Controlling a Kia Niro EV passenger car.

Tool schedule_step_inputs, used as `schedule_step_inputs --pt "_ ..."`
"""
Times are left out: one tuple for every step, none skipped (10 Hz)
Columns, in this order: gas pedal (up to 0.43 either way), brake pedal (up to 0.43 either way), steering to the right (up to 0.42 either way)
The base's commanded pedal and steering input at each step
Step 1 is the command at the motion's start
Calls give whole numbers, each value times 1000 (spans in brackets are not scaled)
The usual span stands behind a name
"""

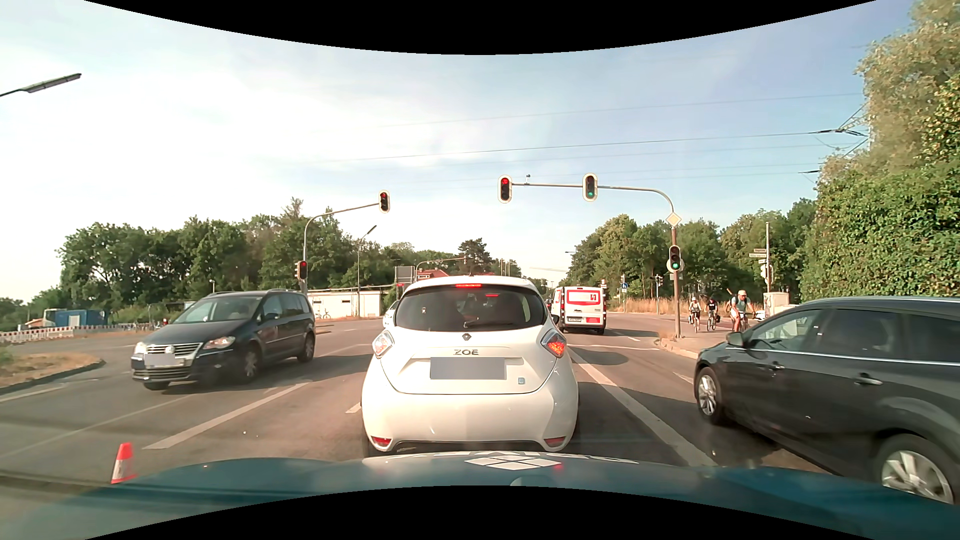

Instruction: Follow the waypoints while adhering to traffic rules and regulations

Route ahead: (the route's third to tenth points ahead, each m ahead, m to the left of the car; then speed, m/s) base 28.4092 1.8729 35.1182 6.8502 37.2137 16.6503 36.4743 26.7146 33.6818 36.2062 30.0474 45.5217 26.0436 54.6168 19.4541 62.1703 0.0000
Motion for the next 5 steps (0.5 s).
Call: schedule_step_inputs --pt "0 232 5" --pt "0 232 5" --pt "0 232 6" --pt "0 238 5" --pt "0 232 5"
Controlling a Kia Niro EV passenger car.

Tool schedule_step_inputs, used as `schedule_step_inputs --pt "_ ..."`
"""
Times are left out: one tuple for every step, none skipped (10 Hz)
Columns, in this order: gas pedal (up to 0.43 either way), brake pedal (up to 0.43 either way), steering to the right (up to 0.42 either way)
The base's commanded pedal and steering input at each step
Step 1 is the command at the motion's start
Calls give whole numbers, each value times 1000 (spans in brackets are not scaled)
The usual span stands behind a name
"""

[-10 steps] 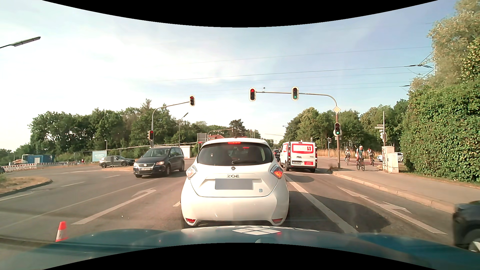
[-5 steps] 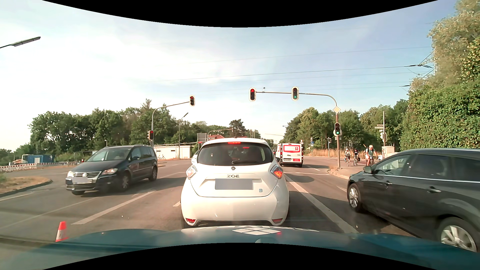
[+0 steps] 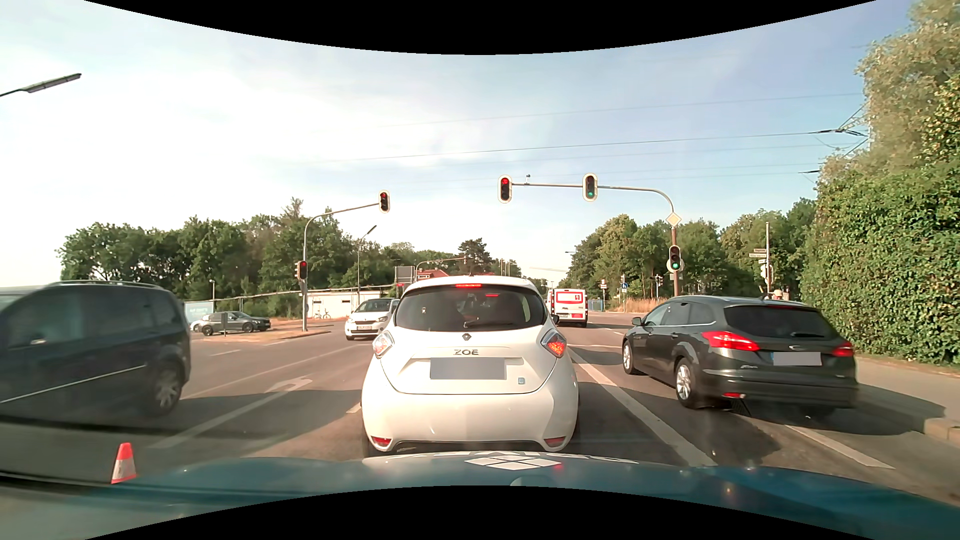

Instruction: Follow the waypoints while adhering to traffic rules and regulations

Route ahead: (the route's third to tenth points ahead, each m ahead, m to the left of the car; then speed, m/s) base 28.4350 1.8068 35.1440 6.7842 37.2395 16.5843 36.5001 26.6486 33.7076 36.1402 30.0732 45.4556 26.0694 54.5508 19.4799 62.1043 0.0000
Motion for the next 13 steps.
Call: schedule_step_inputs --pt "0 238 5" --pt "0 238 6" --pt "0 232 5" --pt "0 232 6" --pt "0 238 6" --pt "0 232 6" --pt "0 238 5" --pt "0 238 5" --pt "0 238 5" --pt "0 238 5" --pt "0 232 5" --pt "0 232 5" --pt "0 232 6"
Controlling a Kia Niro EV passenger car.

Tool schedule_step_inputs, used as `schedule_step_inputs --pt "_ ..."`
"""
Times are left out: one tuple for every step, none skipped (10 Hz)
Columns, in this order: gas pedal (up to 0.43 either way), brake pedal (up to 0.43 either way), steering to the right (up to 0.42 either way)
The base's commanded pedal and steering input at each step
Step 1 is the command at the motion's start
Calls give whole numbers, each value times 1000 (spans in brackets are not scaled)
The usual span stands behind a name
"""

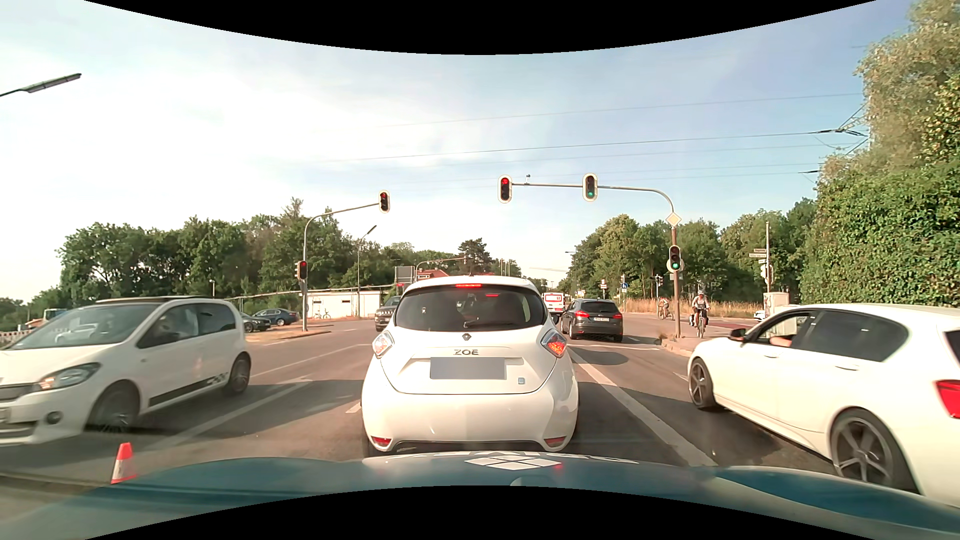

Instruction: Follow the waypoints while adhering to traffic rules and regulations

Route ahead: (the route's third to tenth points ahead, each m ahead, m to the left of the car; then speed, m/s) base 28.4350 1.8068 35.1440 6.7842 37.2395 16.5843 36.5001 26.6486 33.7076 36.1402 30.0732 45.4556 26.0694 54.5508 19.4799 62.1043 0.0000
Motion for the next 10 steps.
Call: schedule_step_inputs --pt "0 232 6" --pt "0 238 6" --pt "0 238 5" --pt "0 232 5" --pt "0 238 5" --pt "0 238 6" --pt "0 238 5" --pt "0 232 5" --pt "0 238 5" --pt "0 238 5"
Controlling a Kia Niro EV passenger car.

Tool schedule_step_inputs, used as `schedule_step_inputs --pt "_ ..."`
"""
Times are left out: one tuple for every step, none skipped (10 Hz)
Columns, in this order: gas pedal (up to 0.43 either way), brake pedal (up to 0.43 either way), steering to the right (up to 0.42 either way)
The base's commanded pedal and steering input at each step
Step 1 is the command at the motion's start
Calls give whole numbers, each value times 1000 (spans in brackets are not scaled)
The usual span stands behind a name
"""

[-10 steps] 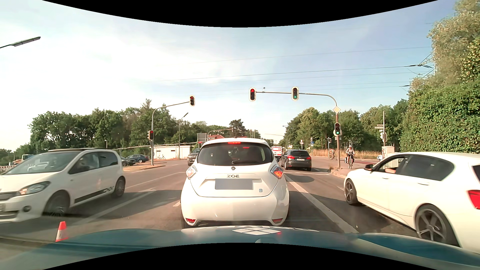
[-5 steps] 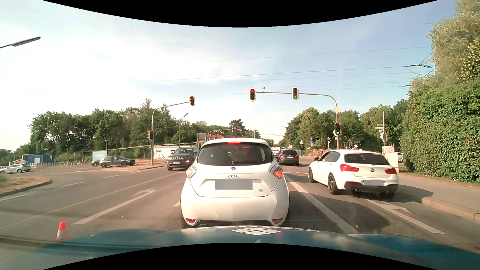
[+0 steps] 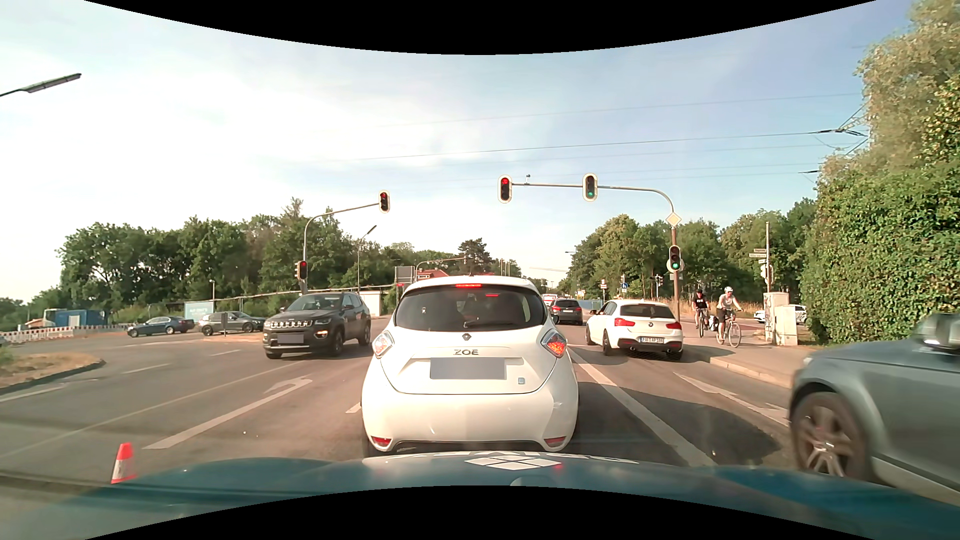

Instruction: Follow the waypoints while adhering to traffic rules and regulations

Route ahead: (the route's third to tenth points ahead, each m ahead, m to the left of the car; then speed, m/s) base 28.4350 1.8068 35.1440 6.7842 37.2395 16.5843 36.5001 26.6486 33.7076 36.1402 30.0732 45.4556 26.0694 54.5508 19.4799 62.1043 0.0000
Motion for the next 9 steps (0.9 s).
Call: schedule_step_inputs --pt "0 238 5" --pt "0 238 6" --pt "0 238 5" --pt "0 238 5" --pt "0 238 5" --pt "0 238 5" --pt "0 238 5" --pt "0 244 5" --pt "0 238 5"
